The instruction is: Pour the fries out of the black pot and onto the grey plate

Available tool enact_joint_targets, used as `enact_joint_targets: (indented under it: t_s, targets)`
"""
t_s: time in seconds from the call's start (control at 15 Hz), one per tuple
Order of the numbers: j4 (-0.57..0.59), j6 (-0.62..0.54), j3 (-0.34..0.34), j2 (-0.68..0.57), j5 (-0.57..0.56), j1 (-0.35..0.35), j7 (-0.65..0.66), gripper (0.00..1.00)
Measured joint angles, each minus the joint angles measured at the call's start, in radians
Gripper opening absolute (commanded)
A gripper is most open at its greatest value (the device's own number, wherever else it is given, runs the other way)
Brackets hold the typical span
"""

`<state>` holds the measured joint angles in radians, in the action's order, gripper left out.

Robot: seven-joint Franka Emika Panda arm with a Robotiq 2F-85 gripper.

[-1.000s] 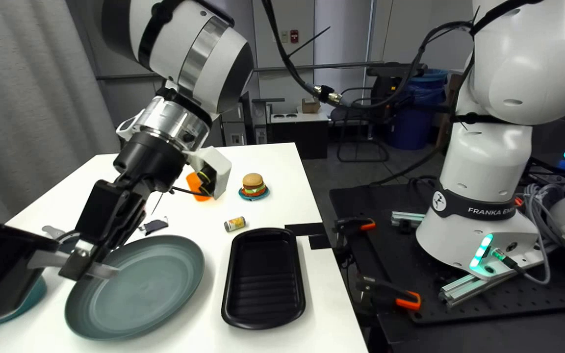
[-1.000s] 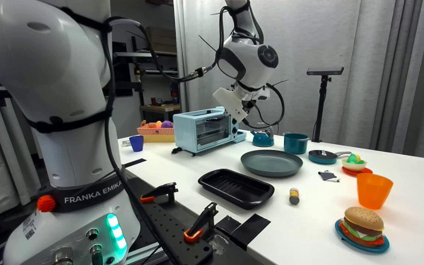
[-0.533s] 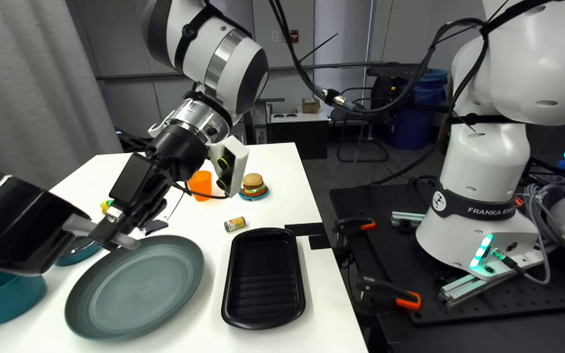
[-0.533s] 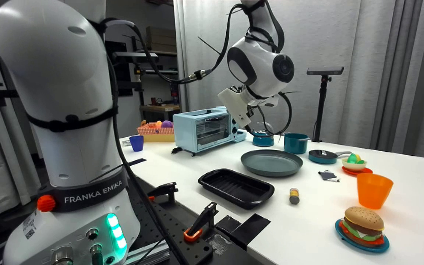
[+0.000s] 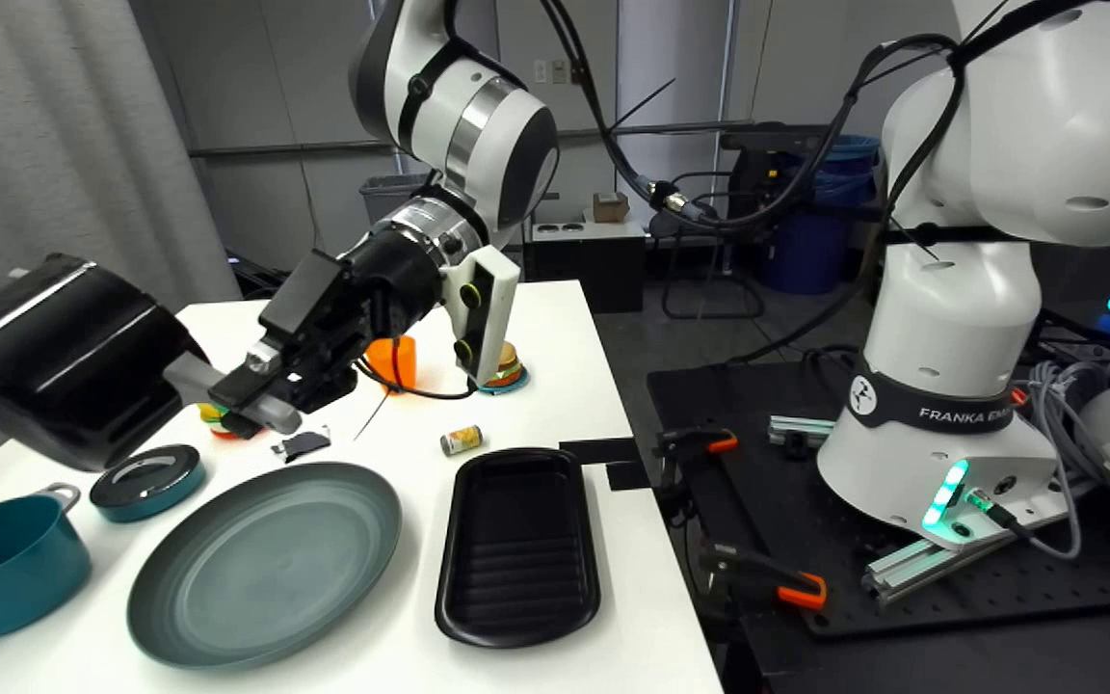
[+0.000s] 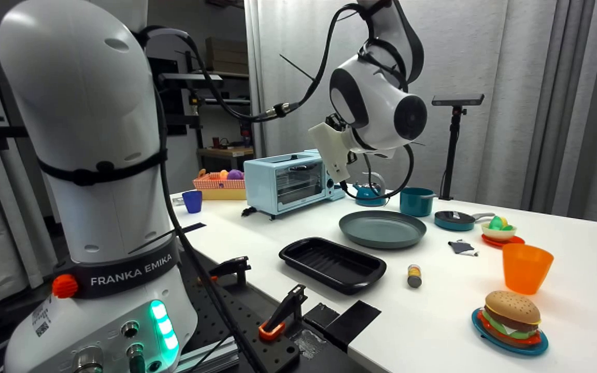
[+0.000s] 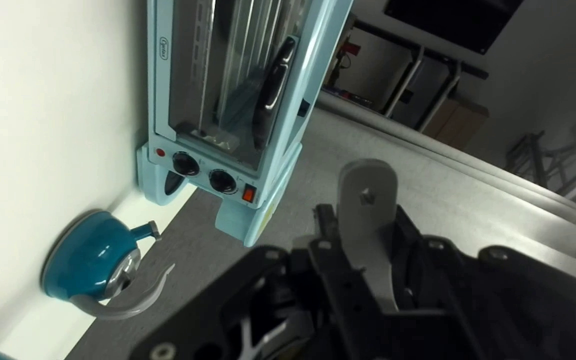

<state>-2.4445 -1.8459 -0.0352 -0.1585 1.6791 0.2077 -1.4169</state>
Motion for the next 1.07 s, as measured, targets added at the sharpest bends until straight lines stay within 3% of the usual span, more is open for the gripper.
enact_joint_targets:
  t_s: [0.47, 1.07]
  targets:
    - [-0.048, 0.18, -0.063, -0.007, 0.041, 0.0, 0.005, 0.07]
    - [-0.076, 0.349, -0.071, -0.065, 0.062, 0.0, 0.006, 0.07]
